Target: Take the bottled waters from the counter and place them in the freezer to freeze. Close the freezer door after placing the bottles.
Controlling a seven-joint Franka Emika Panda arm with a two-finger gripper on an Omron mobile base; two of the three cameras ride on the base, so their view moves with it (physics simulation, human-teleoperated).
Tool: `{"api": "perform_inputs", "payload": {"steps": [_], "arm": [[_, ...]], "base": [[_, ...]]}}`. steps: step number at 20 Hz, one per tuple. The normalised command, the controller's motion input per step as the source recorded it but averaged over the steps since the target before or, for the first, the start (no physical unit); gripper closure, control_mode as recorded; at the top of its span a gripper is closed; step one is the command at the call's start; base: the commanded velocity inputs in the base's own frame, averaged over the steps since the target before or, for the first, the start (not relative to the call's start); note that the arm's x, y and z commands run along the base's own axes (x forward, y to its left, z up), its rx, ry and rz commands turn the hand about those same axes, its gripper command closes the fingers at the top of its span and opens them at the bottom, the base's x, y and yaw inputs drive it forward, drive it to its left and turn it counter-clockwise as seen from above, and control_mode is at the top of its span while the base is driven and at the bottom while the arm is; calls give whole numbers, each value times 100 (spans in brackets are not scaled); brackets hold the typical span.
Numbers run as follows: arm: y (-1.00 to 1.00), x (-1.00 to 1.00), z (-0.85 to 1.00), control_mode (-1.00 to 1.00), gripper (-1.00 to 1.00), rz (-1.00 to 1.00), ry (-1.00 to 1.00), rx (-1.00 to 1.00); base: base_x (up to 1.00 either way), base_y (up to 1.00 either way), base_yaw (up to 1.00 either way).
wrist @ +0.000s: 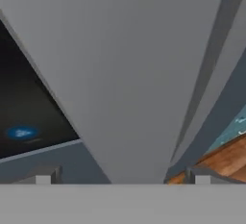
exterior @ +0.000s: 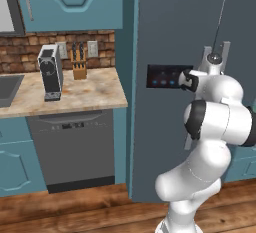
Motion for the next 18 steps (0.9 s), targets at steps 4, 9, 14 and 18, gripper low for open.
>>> {"api": "perform_inputs", "payload": {"steps": [4,9,14,18], "arm": [[-4,23,0,-100,-100,7,-9,0],[-11,32,0,-100,-100,13,-2,0],[-27,40,0,-100,-100,17,1,0],[-10,31,0,-100,-100,10,0,0]], "base": [[0,0,0],[0,0,0],[0,0,0],[0,0,0]]}}
